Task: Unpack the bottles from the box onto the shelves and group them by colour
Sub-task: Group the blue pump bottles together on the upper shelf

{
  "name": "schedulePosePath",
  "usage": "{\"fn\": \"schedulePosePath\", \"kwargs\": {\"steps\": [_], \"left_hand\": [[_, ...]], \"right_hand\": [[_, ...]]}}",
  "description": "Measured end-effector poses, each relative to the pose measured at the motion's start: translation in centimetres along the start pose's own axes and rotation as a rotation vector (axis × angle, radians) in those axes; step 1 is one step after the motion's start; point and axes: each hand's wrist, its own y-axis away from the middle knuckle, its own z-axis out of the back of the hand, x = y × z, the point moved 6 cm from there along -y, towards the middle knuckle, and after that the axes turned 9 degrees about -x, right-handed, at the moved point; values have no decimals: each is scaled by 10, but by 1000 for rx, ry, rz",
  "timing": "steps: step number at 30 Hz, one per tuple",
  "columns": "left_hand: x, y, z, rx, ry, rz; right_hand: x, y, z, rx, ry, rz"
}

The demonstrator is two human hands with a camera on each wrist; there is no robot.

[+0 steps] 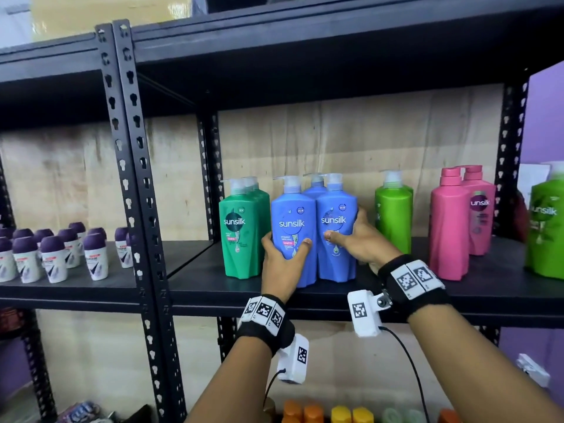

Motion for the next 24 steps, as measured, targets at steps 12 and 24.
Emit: {"fn": "schedulePosePath", "kwargs": {"steps": [12, 24], "left_hand": [[-1, 0, -1, -12, -27, -10], [0, -1, -2, 1, -18, -6]], "right_hand": [[18, -22, -35, 160, 80, -48], [17, -38, -42, 86, 16, -117]]}}
